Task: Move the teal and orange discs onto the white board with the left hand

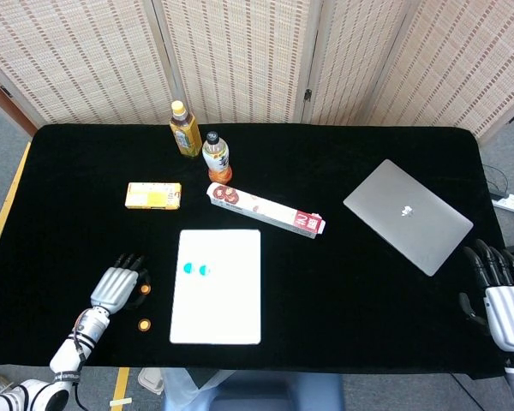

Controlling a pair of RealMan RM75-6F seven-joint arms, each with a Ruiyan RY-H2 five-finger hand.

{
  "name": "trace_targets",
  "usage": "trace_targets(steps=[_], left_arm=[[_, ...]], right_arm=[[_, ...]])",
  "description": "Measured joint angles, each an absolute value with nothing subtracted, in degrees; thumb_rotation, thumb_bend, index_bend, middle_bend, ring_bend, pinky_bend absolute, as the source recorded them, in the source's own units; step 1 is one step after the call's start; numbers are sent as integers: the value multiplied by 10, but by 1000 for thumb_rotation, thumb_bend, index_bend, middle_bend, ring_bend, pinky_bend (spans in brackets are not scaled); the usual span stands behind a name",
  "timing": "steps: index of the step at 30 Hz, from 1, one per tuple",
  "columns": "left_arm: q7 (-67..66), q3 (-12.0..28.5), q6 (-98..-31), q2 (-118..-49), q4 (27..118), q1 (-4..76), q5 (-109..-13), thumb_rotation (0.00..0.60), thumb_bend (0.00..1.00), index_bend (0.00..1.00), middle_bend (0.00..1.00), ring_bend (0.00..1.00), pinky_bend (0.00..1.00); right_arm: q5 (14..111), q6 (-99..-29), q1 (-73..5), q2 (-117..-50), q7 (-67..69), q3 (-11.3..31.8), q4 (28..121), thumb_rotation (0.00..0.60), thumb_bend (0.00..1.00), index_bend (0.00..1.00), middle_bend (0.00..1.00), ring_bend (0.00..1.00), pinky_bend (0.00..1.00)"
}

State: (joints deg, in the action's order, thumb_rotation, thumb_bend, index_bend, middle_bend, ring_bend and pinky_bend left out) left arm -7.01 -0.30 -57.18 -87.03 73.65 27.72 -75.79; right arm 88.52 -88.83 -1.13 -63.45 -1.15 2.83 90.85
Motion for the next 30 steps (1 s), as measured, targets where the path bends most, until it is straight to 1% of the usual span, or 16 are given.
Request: trace_targets(steps=[4, 9, 18, 22, 30], left_arm=[[-67, -1, -575, -867, 740, 277, -764, 600, 426, 520, 139, 13, 0], [-68, 2, -582, -859, 757, 278, -771, 600, 427, 521, 141, 13, 0], [-78, 12, -581, -842, 825, 298, -795, 600, 427, 519, 141, 13, 0], [-96, 20, -565, -849, 842, 318, -799, 600, 428, 520, 141, 13, 0], [-145, 29, -542, -879, 838, 340, -778, 600, 427, 518, 141, 10, 0]], right_arm=[[886, -889, -10, -634, -12, 28, 909, 600, 476, 0, 0, 0, 0], [886, -889, -11, -635, -10, 28, 907, 600, 475, 0, 0, 0, 0], [885, -890, -10, -636, -1, 28, 899, 600, 476, 0, 0, 0, 0], [884, -888, -10, -637, 5, 28, 894, 600, 475, 0, 0, 0, 0], [878, -889, -5, -639, 19, 27, 881, 600, 476, 0, 0, 0, 0]])
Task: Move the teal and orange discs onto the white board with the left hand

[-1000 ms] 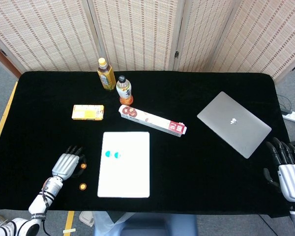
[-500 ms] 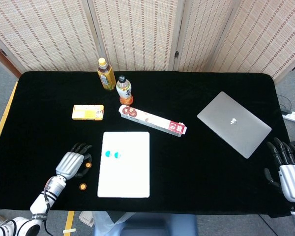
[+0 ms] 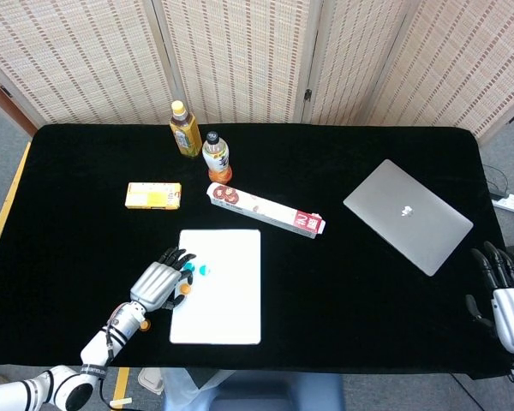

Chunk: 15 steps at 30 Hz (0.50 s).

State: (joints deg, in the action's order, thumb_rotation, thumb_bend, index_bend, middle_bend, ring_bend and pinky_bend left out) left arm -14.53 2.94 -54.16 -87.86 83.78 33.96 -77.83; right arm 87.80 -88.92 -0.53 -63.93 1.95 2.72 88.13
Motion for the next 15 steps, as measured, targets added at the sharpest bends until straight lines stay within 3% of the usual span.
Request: trace_targets(steps=[15], left_arm=[[-193, 29, -534, -897, 827, 349, -739, 600, 427, 508, 141, 4, 0]], right_arm=[[877, -887, -5, -642, 28, 28, 873, 600, 476, 0, 0, 0, 0]])
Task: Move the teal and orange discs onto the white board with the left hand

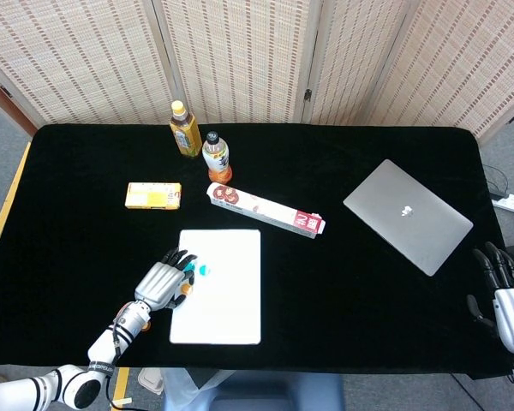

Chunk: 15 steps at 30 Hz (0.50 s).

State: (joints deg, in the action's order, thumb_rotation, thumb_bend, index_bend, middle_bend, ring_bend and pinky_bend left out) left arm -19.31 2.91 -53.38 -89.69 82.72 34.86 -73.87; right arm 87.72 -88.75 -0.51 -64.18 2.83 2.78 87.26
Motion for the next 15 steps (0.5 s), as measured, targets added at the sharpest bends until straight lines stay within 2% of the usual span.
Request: trace_targets(steps=[5, 12, 15], left_arm=[[-192, 27, -537, -894, 831, 347, -736, 600, 424, 461, 141, 1, 0], [-178, 27, -548, -894, 835, 345, -743, 600, 354, 343, 141, 0, 0], [-171, 26, -555, -890, 841, 342, -749, 600, 352, 330, 141, 0, 0]], right_arm=[[878, -887, -5, -642, 28, 28, 872, 600, 476, 0, 0, 0, 0], [878, -889, -5, -641, 27, 29, 874, 600, 475, 0, 0, 0, 0], [878, -889, -5, -641, 26, 29, 875, 600, 476, 0, 0, 0, 0]])
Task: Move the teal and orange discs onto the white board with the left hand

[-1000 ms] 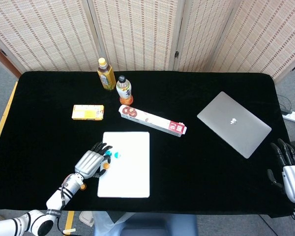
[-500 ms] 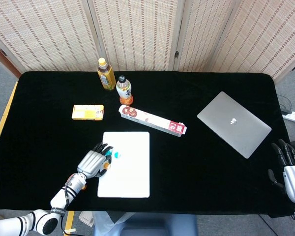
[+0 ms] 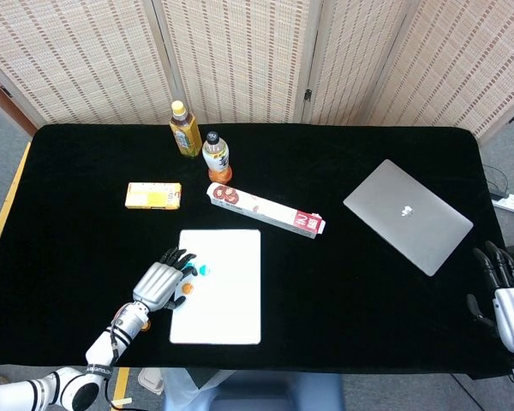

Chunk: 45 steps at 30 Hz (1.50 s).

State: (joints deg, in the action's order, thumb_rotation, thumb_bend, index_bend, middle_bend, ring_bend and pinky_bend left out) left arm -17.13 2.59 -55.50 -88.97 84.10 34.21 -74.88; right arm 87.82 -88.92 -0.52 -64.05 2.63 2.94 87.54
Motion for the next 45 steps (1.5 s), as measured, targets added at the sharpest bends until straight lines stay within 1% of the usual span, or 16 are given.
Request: trace_targets(steps=[3, 6, 11, 22, 29, 36, 45], left_arm=[[-167, 24, -567, -878, 850, 337, -756, 600, 352, 345, 141, 0, 0], [-164, 18, -581, -858, 861, 328, -764, 600, 352, 386, 141, 0, 0], [-154, -3, -614, -818, 874, 304, -790, 600, 353, 429, 141, 0, 0], [-122, -66, -676, -788, 863, 248, -870, 600, 353, 435, 141, 0, 0], [-110, -94, -690, -788, 847, 222, -903, 600, 353, 429, 141, 0, 0], [-111, -98, -683, -802, 831, 212, -906, 600, 353, 427, 141, 0, 0], [-110, -90, -671, -818, 814, 206, -901, 600, 353, 427, 141, 0, 0]], right_arm=[[880, -889, -6, -640, 26, 29, 876, 600, 476, 0, 0, 0, 0], [882, -890, -6, -640, 25, 29, 877, 600, 476, 0, 0, 0, 0], [887, -890, -8, -641, 25, 28, 878, 600, 476, 0, 0, 0, 0], [898, -891, -10, -640, 17, 24, 884, 600, 475, 0, 0, 0, 0], [900, -889, -12, -641, 15, 23, 886, 600, 475, 0, 0, 0, 0], [902, -889, -13, -641, 15, 23, 886, 600, 476, 0, 0, 0, 0], [901, -892, -10, -642, 18, 21, 883, 600, 476, 0, 0, 0, 0]])
